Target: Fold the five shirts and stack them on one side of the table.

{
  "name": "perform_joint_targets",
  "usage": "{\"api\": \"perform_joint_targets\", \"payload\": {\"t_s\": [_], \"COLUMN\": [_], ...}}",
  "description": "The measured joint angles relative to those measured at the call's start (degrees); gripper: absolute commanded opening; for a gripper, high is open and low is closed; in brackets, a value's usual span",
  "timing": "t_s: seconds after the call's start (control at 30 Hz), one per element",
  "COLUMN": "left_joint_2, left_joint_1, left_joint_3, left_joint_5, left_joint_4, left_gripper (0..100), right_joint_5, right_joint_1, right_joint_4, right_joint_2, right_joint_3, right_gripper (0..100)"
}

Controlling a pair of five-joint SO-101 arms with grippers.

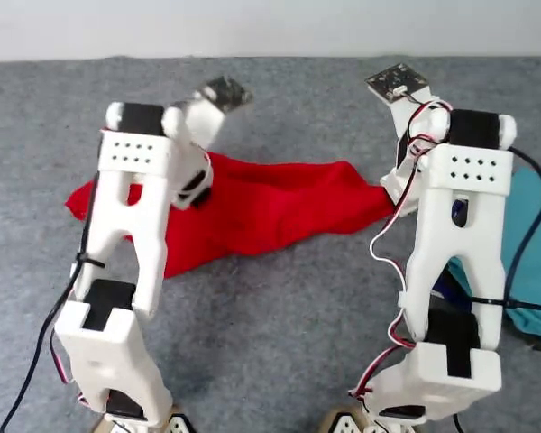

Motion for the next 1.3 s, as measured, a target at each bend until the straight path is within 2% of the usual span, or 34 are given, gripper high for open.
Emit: {"api": "perform_joint_targets", "payload": {"t_s": [0.2,0.67,0.8,0.93,1.03,1.17,1.3], "left_joint_2": [0.00,13.27,13.98,13.98,13.98,13.80,7.74], "left_joint_1": [-4.13,-5.63,-5.63,-5.45,-5.45,-5.45,-6.68], "left_joint_3": [10.20,10.73,10.73,10.73,10.46,7.12,2.90], "left_joint_5": [-0.79,-2.81,-2.81,-2.81,-2.81,-2.90,-2.90], "left_joint_4": [-4.84,-13.45,-14.15,-14.15,-12.48,-5.63,-0.79], "left_gripper": [21,19,12,1,2,1,1], "right_joint_5": [0.00,0.00,0.00,0.00,0.00,0.00,0.00], "right_joint_1": [0.00,0.09,0.09,0.09,0.00,0.00,0.35], "right_joint_4": [0.00,0.00,0.00,0.00,0.00,0.00,0.00], "right_joint_2": [0.09,2.64,2.64,2.64,2.64,2.64,1.58], "right_joint_3": [0.00,0.00,0.00,0.00,0.00,0.00,-0.70], "right_gripper": [1.0,1.0,1.0,1.0,1.0,1.0,1.0]}}
